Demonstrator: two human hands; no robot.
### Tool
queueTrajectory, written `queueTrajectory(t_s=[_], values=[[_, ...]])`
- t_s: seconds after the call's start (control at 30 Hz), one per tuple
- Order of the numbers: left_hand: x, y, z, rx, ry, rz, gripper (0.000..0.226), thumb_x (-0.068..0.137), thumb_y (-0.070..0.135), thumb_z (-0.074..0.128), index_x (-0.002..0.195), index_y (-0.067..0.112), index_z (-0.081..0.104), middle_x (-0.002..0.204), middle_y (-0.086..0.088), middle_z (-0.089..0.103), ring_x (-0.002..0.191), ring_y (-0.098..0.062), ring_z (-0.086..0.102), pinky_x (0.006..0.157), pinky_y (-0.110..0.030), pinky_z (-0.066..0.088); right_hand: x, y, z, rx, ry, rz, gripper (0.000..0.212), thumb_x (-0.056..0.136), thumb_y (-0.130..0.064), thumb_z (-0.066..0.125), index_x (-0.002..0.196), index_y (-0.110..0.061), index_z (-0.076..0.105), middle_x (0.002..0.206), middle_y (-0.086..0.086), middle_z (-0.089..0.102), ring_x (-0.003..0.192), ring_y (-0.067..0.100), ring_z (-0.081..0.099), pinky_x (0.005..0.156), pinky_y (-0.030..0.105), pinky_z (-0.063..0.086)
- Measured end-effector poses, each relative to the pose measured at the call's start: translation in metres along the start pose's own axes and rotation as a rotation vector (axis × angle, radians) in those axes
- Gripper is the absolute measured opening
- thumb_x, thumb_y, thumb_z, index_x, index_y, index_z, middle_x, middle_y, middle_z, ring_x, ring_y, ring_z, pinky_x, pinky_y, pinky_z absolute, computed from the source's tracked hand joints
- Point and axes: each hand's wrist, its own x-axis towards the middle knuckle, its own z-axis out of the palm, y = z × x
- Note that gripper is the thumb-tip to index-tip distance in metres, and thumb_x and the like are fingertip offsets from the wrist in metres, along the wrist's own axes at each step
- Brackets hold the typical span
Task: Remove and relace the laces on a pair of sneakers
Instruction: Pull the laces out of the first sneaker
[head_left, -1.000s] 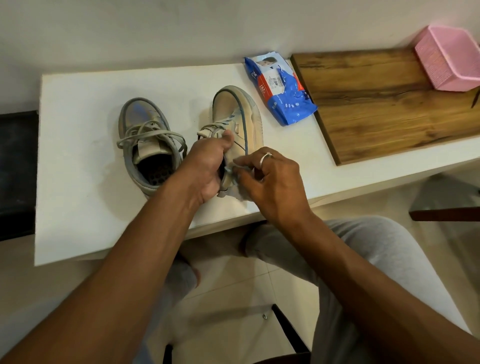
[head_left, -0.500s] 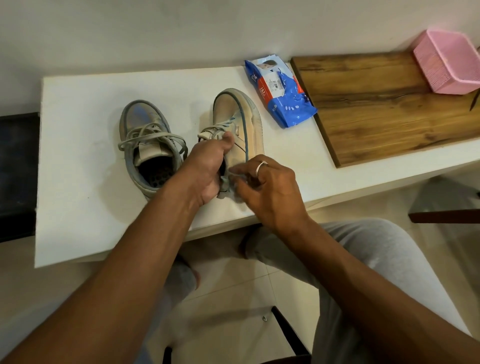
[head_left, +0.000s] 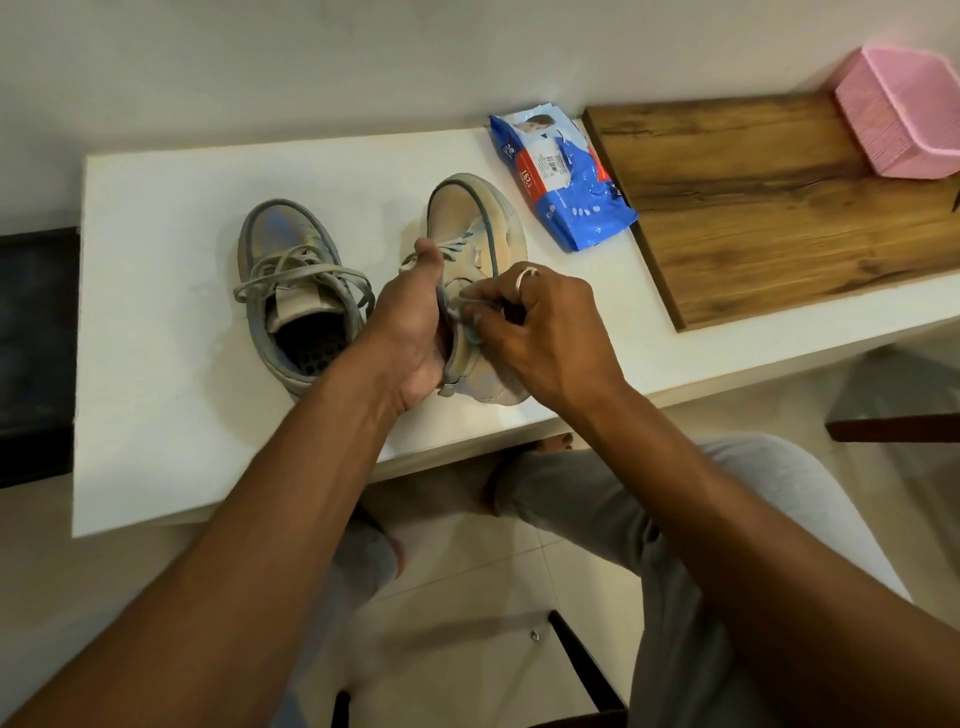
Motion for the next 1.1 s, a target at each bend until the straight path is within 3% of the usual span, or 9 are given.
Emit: queueTrajectory(t_s=[0.13, 0.27, 0.4, 0.47, 0.7, 0.77, 0.87, 0.97, 1.1], values=[[0.002, -0.002, 0.001, -0.003, 0.001, 0.018, 0.062, 0.101, 0.056, 0.024, 0.127, 0.013, 0.06, 0.117, -0.016, 0.069, 0.109, -0.026, 0.066, 0.096, -0.046, 0.052, 0.016, 0.003, 0.0, 0.027, 0.065, 0.082, 0.02, 0.091, -0.022, 0.068, 0.108, -0.018, 0.076, 0.099, -0.001, 0.073, 0.089, 0.008, 0.064, 0.084, 0.029, 0.055], [0.0, -0.001, 0.0, 0.002, 0.0, 0.002, 0.063, 0.102, 0.055, 0.021, 0.126, 0.013, 0.061, 0.113, -0.013, 0.071, 0.104, -0.023, 0.069, 0.086, -0.04, 0.056, 0.018, -0.005, 0.003, 0.019, 0.026, -0.017, 0.02, 0.088, -0.019, 0.069, 0.107, -0.019, 0.076, 0.096, -0.001, 0.073, 0.086, 0.007, 0.064, 0.08, 0.024, 0.055], [0.002, -0.001, 0.003, -0.012, -0.005, 0.0, 0.064, 0.1, 0.057, 0.022, 0.128, 0.012, 0.059, 0.117, -0.015, 0.069, 0.108, -0.026, 0.067, 0.094, -0.046, 0.052, 0.024, 0.002, -0.001, 0.076, 0.071, 0.053, 0.018, 0.088, -0.021, 0.069, 0.104, -0.019, 0.078, 0.091, -0.002, 0.074, 0.082, 0.007, 0.066, 0.079, 0.033, 0.056], [0.002, -0.001, 0.002, -0.009, 0.01, 0.002, 0.063, 0.101, 0.056, 0.022, 0.129, 0.013, 0.059, 0.115, -0.013, 0.07, 0.106, -0.024, 0.068, 0.088, -0.042, 0.055, 0.023, -0.001, 0.001, 0.069, 0.071, 0.008, 0.019, 0.088, -0.02, 0.069, 0.105, -0.02, 0.077, 0.093, -0.003, 0.073, 0.084, 0.007, 0.065, 0.079, 0.032, 0.056], [-0.003, 0.001, 0.004, 0.003, 0.014, -0.006, 0.06, 0.102, 0.054, 0.021, 0.122, 0.017, 0.063, 0.107, -0.011, 0.073, 0.097, -0.021, 0.071, 0.076, -0.037, 0.058, 0.018, -0.005, -0.007, 0.004, -0.11, -0.099, 0.017, 0.087, -0.021, 0.07, 0.102, -0.019, 0.077, 0.095, 0.0, 0.071, 0.086, 0.013, 0.064, 0.078, 0.035, 0.056], [-0.004, 0.002, 0.005, 0.012, 0.012, -0.009, 0.059, 0.102, 0.055, 0.022, 0.121, 0.017, 0.064, 0.107, -0.011, 0.073, 0.099, -0.023, 0.071, 0.078, -0.038, 0.058, 0.017, -0.006, -0.008, -0.022, -0.13, -0.08, 0.015, 0.084, -0.022, 0.072, 0.097, -0.019, 0.078, 0.091, 0.001, 0.072, 0.082, 0.015, 0.065, 0.075, 0.037, 0.056], [-0.003, 0.001, 0.005, 0.022, 0.011, -0.005, 0.061, 0.102, 0.056, 0.022, 0.124, 0.016, 0.062, 0.11, -0.012, 0.072, 0.103, -0.023, 0.069, 0.088, -0.041, 0.056, 0.02, -0.007, -0.002, -0.019, -0.005, -0.043, 0.013, 0.083, -0.022, 0.072, 0.094, -0.018, 0.078, 0.085, 0.001, 0.073, 0.077, 0.013, 0.065, 0.072, 0.036, 0.056], [0.0, 0.0, 0.003, -0.001, 0.015, -0.005, 0.065, 0.101, 0.057, 0.02, 0.127, 0.014, 0.061, 0.112, -0.012, 0.071, 0.104, -0.023, 0.069, 0.088, -0.042, 0.055, 0.024, -0.011, 0.005, 0.007, 0.086, -0.011, 0.013, 0.084, -0.021, 0.072, 0.095, -0.017, 0.078, 0.086, 0.0, 0.074, 0.077, 0.009, 0.064, 0.072, 0.03, 0.055], [-0.001, -0.001, 0.003, -0.021, -0.004, -0.01, 0.064, 0.102, 0.057, 0.019, 0.127, 0.015, 0.06, 0.113, -0.013, 0.071, 0.104, -0.024, 0.069, 0.088, -0.044, 0.055, 0.024, -0.009, -0.005, 0.035, -0.059, 0.031, 0.014, 0.084, -0.024, 0.071, 0.094, -0.019, 0.08, 0.084, -0.003, 0.075, 0.078, 0.01, 0.067, 0.074, 0.036, 0.056]])
